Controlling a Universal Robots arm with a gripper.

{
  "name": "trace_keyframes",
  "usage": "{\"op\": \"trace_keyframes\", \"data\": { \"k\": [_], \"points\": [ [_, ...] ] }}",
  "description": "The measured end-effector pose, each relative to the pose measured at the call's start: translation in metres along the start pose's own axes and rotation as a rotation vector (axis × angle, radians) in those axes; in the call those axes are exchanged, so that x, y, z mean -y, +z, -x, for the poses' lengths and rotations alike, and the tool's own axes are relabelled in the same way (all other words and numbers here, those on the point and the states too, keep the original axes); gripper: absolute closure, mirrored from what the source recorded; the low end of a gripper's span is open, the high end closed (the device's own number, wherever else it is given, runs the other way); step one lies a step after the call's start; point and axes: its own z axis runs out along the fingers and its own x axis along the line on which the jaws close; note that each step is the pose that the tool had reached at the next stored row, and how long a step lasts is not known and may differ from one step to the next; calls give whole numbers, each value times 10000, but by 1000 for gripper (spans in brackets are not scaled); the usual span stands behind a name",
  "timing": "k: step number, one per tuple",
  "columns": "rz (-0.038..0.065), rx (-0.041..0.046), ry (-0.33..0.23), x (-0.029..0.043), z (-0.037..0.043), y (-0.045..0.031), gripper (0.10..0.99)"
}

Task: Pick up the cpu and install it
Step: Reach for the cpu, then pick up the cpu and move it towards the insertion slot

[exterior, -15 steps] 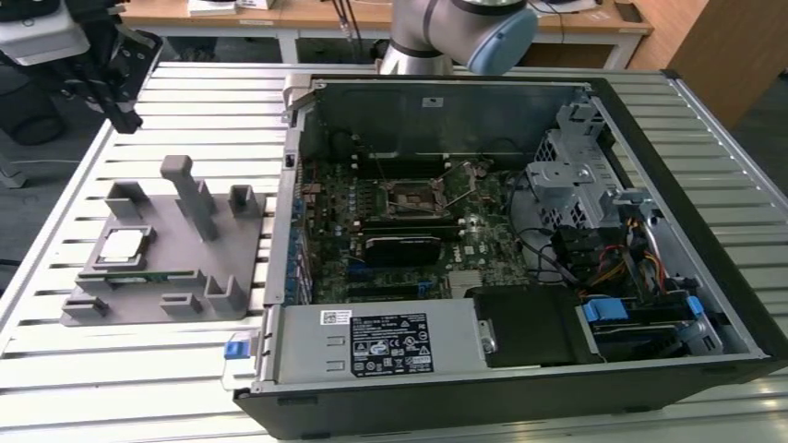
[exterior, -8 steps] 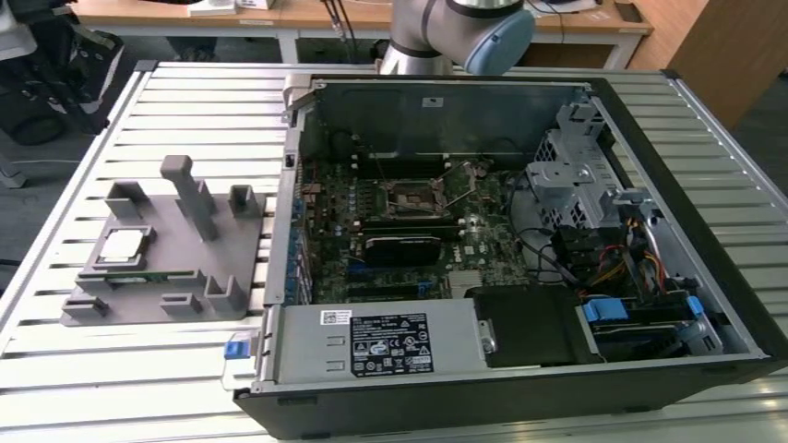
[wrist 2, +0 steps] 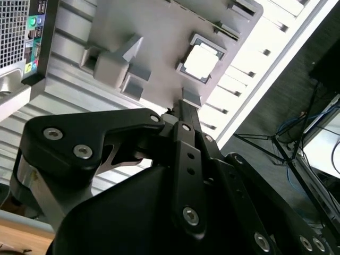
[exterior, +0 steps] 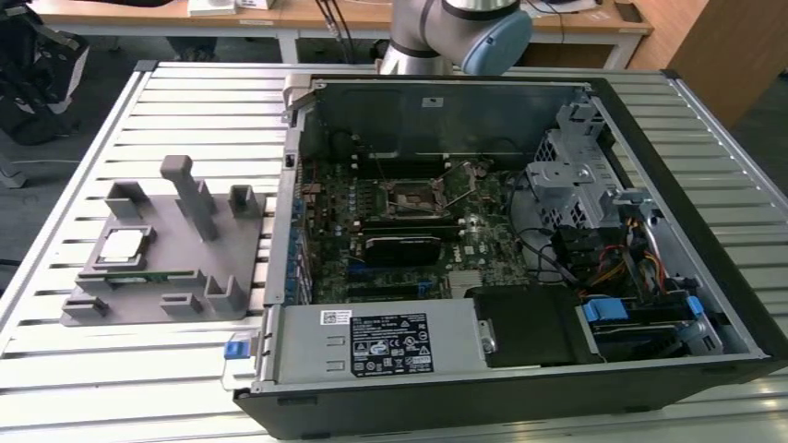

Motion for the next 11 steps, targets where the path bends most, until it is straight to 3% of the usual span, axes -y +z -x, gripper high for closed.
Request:
{"op": "trace_keyframes", "data": {
  "k": [6, 11],
  "points": [
    [-1, -2, -1, -49, -184, 21, 980],
    [-3, -24, 0, -59, -252, 55, 980]
  ]
}}
